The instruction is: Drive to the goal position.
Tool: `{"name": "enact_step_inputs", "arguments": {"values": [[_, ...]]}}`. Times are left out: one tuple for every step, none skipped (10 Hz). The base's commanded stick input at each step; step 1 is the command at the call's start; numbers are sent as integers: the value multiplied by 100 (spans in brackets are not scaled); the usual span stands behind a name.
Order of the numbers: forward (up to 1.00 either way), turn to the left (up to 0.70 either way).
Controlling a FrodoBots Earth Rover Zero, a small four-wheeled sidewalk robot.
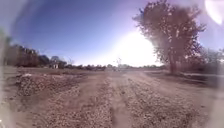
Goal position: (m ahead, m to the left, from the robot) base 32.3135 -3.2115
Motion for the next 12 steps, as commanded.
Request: {"name": "enact_step_inputs", "arguments": {"values": [[50, 0], [50, 0], [50, 0], [50, 0], [50, 0], [50, 0], [50, 0], [50, 0], [50, 0], [50, 0], [50, 0], [50, 0]]}}
